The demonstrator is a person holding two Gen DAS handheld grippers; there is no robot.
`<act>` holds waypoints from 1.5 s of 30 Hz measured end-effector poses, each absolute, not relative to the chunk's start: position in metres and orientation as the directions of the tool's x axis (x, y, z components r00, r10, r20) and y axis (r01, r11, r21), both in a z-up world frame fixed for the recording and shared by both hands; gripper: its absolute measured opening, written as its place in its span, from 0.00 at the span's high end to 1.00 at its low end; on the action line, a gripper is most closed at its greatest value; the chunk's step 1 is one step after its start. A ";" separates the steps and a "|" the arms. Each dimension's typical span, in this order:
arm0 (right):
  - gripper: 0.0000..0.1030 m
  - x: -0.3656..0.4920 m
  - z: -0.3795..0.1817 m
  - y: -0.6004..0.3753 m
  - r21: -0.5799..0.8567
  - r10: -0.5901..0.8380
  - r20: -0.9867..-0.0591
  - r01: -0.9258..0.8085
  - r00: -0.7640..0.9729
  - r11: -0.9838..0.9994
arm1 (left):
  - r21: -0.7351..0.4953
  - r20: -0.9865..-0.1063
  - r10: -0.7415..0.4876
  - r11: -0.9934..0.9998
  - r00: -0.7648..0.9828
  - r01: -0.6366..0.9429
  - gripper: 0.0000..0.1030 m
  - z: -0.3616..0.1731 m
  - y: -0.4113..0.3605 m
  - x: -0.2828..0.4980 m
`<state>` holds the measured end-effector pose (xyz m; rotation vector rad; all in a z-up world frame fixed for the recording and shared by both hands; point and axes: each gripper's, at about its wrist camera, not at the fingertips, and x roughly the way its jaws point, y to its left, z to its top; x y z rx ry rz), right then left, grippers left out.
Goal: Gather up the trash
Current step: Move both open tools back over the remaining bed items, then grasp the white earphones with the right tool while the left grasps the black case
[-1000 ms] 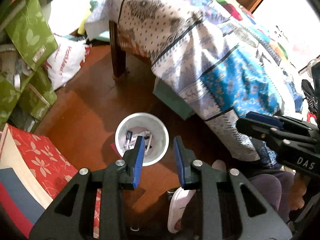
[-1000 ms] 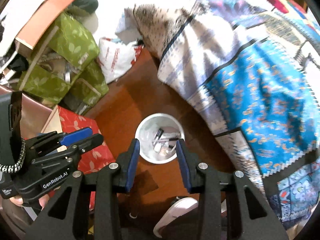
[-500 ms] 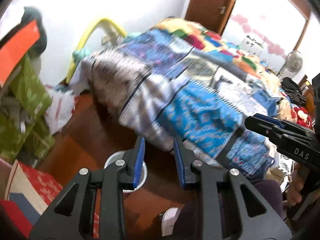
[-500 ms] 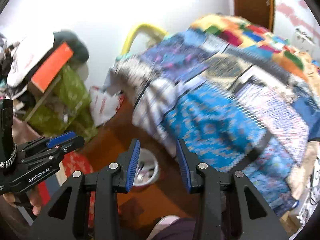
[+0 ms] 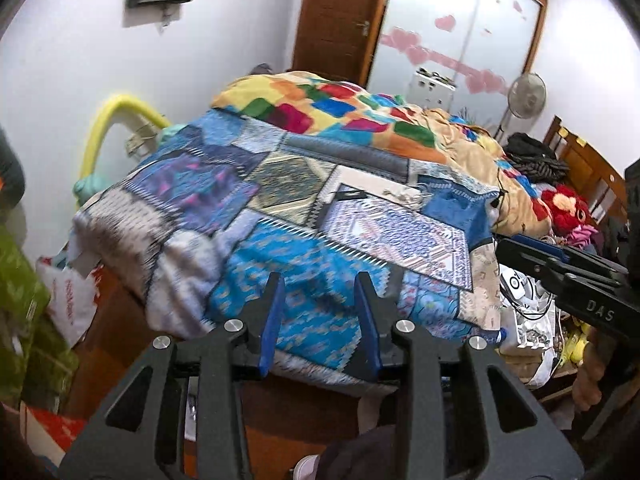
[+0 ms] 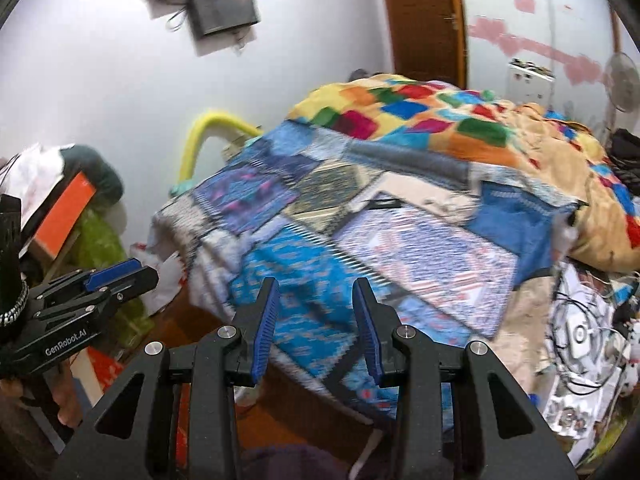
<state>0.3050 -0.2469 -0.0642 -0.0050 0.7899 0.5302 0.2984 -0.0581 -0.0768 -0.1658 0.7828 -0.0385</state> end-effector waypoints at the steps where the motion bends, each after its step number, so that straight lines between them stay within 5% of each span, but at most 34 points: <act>1: 0.63 0.310 -0.063 -0.257 0.190 0.442 -0.676 -0.441 0.589 0.877 | -0.165 -0.701 -0.106 0.986 0.705 -0.016 0.63 -0.077 -0.065 0.308; 8: 0.38 0.347 -0.068 -0.308 0.190 0.378 -0.677 -0.347 0.631 0.918 | -0.147 -0.718 -0.129 0.989 0.684 0.032 0.40 -0.086 -0.103 0.362; 30: 0.38 0.491 -0.164 -0.353 0.235 0.319 -0.764 -0.219 0.561 0.947 | -0.077 -0.838 -0.157 0.982 0.522 0.172 0.40 -0.216 -0.136 0.571; 45: 0.38 0.593 -0.228 -0.318 0.283 0.354 -0.788 -0.214 0.504 0.935 | -0.149 -0.805 -0.275 0.951 0.526 0.270 0.40 -0.263 -0.126 0.668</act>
